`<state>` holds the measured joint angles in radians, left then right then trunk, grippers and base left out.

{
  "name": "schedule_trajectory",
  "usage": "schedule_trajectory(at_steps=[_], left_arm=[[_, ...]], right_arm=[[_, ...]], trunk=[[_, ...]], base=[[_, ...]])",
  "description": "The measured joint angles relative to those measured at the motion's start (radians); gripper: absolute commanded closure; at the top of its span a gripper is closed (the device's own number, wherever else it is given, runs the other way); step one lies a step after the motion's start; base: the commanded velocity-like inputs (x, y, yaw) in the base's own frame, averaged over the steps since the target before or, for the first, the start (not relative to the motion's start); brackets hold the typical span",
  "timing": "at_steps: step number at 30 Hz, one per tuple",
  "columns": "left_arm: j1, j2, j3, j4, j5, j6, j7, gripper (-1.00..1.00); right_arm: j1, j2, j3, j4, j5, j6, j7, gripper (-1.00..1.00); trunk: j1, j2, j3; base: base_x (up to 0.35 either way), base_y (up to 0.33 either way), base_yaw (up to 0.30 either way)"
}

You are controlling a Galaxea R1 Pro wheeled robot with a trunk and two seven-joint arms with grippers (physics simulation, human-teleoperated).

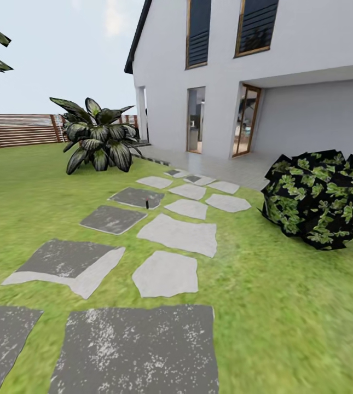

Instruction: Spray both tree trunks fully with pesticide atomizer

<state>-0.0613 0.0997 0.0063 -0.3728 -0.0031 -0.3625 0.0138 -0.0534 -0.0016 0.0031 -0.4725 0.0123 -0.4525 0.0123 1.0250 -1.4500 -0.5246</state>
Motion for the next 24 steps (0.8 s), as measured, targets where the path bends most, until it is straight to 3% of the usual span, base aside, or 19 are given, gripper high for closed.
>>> schedule_trajectory(at_steps=[24], left_arm=[[0.000,0.000,0.000,0.000,0.000,-0.001,0.000,-1.00]], right_arm=[[0.000,0.000,0.000,0.002,0.000,0.000,0.000,-1.00]], trunk=[[0.000,0.000,0.000]], base=[[0.338,0.000,0.000]])
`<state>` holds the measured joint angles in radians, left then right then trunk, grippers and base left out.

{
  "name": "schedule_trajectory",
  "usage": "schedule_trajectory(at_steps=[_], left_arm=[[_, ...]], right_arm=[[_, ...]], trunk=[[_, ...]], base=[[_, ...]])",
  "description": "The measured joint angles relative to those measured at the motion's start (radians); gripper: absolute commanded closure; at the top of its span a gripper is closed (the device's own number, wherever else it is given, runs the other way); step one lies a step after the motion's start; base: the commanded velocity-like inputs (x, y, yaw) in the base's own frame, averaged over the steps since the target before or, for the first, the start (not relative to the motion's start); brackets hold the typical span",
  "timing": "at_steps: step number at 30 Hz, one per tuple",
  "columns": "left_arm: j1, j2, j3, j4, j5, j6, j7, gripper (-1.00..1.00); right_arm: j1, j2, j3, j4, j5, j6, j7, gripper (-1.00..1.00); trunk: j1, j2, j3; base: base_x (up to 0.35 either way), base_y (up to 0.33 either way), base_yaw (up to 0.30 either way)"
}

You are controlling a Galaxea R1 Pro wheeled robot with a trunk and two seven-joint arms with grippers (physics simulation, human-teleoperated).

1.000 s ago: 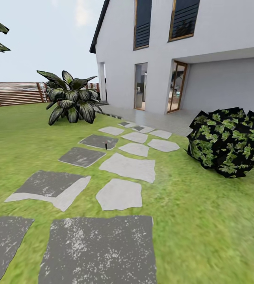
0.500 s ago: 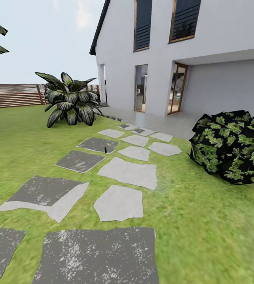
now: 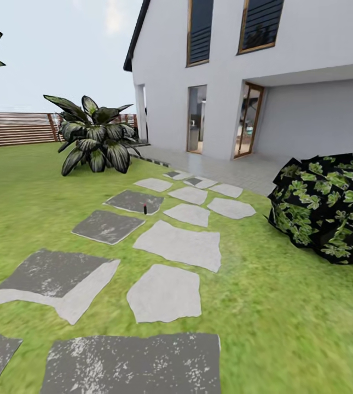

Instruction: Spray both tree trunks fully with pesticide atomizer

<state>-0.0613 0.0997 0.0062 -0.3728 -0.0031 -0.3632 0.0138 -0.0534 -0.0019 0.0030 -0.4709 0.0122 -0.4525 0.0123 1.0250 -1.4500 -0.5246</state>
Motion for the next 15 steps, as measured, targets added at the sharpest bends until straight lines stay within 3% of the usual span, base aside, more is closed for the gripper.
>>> schedule_trajectory(at_steps=[15], left_arm=[[0.000,0.000,0.001,0.000,0.000,0.001,0.000,-1.00]], right_arm=[[0.000,0.000,0.000,0.000,0.000,0.000,0.000,-1.00]], trunk=[[0.000,0.000,0.000]], base=[[0.338,0.000,0.000]])
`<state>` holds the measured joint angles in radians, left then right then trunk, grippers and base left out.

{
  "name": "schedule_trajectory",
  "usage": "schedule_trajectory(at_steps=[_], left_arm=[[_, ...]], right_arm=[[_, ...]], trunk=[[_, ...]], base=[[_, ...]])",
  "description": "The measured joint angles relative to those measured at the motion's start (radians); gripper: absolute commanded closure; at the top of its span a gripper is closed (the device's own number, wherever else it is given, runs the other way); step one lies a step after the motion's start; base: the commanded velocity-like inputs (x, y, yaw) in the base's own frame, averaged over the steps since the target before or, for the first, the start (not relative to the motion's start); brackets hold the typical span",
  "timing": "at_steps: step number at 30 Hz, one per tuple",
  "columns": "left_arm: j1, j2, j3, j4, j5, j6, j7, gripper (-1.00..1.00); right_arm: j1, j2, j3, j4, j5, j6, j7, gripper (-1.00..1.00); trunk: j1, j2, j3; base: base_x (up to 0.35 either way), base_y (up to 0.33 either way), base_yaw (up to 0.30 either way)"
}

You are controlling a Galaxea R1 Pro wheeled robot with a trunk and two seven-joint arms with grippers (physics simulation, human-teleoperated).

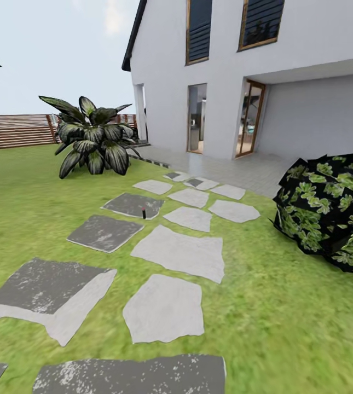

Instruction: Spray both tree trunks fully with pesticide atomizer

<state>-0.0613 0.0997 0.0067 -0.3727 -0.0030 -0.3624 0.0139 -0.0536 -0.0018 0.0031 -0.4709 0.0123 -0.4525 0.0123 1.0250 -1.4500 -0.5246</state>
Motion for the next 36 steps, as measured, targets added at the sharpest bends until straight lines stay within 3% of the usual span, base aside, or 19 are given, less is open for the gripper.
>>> schedule_trajectory(at_steps=[36], left_arm=[[0.000,0.000,0.000,0.000,-0.001,0.000,0.000,-1.00]], right_arm=[[0.000,0.000,0.000,0.000,0.001,0.000,0.000,-1.00]], trunk=[[0.000,0.000,0.000]], base=[[0.338,-0.009,0.000]])
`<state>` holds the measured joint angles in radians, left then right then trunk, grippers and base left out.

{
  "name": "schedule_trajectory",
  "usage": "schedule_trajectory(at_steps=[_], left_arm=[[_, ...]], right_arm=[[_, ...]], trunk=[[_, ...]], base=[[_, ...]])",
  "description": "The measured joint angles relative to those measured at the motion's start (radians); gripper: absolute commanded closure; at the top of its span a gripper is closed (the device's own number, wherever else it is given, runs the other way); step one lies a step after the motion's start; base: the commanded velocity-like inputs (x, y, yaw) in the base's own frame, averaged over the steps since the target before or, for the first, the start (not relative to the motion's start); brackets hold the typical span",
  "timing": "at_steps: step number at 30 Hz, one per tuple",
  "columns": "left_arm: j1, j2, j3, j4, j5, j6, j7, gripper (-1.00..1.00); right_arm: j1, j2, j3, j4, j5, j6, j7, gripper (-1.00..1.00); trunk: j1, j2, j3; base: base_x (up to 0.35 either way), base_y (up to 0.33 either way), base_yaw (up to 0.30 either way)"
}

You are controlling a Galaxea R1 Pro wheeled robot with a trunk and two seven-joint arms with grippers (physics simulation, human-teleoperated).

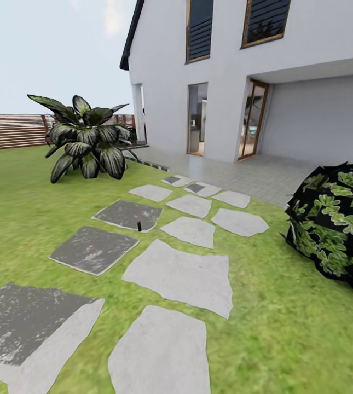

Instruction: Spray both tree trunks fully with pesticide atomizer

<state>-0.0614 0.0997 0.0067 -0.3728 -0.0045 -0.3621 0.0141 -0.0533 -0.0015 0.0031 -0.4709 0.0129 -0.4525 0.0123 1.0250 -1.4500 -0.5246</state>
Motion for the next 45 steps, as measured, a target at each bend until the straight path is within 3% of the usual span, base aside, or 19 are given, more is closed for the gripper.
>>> schedule_trajectory(at_steps=[45], left_arm=[[0.000,0.001,0.001,0.000,0.002,-0.001,0.001,-1.00]], right_arm=[[0.000,0.000,0.002,0.000,0.001,0.000,-0.002,-1.00]], trunk=[[0.000,0.000,0.000]], base=[[0.334,-0.102,0.000]])
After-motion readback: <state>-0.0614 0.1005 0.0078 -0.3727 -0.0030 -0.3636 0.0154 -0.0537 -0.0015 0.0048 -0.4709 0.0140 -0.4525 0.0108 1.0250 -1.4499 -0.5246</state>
